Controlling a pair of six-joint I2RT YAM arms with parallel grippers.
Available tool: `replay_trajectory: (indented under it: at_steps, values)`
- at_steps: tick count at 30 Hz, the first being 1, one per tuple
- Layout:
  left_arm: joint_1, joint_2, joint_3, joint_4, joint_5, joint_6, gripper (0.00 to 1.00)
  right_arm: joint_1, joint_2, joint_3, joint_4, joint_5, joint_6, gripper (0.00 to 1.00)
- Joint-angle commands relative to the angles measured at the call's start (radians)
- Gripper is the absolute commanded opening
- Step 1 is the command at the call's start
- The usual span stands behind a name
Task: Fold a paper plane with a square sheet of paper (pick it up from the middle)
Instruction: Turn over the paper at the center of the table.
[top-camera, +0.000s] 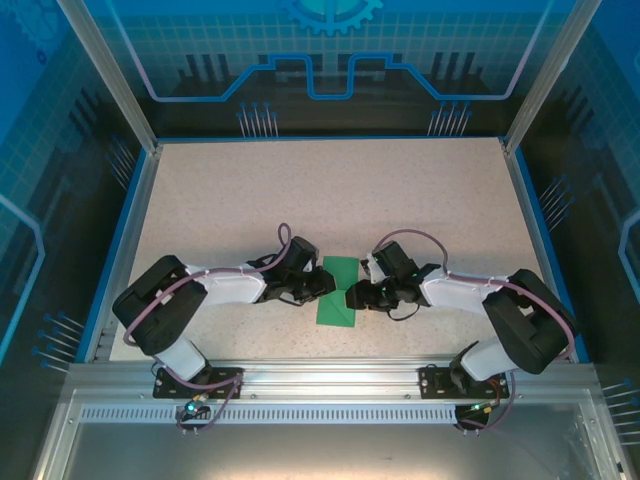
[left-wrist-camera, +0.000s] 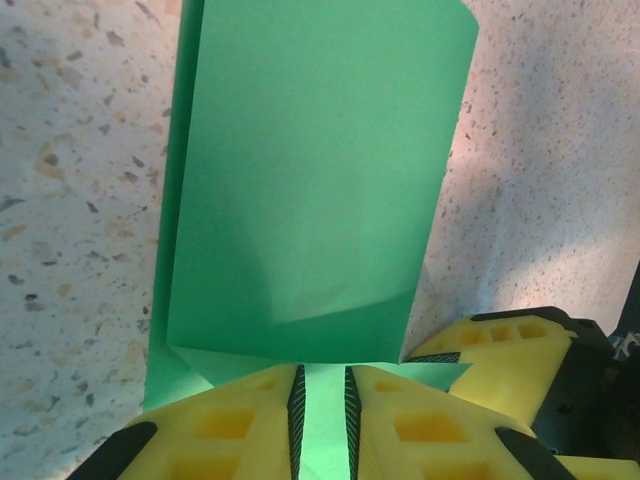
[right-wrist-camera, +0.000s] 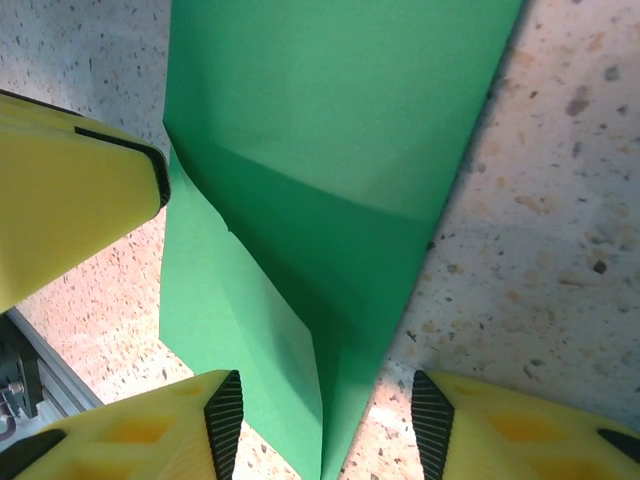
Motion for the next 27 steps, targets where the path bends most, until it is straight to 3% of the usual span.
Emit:
replay_trajectory:
  at_steps: [1, 27]
  values:
    - [-0.001, 0.029, 0.023, -0.032, 0.015, 0.018, 0.22, -0.013, 0.024, 0.022, 0.039, -0.03, 0.015, 0.5]
    - [-0.002, 0.056, 0.012, -0.039, 0.006, 0.016, 0.21, -0.01, 0.04, 0.028, 0.072, -0.045, 0.086, 0.42]
